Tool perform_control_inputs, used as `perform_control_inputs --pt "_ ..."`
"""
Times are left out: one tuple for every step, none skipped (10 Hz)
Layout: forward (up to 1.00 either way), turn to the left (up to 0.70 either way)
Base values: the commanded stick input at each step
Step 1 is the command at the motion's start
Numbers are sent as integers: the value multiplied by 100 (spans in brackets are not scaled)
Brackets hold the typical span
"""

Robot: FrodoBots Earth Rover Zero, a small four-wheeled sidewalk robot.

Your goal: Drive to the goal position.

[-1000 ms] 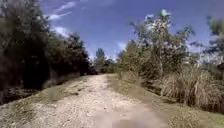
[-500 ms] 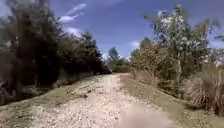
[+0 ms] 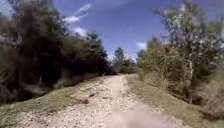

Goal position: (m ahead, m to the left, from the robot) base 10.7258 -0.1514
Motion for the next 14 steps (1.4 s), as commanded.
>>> perform_control_inputs --pt "70 0" --pt "70 0" --pt "70 0" --pt "70 0" --pt "70 0" --pt "70 0" --pt "70 0" --pt "70 0" --pt "70 0" --pt "70 0" --pt "70 0" --pt "70 0" --pt "70 0" --pt "70 0"
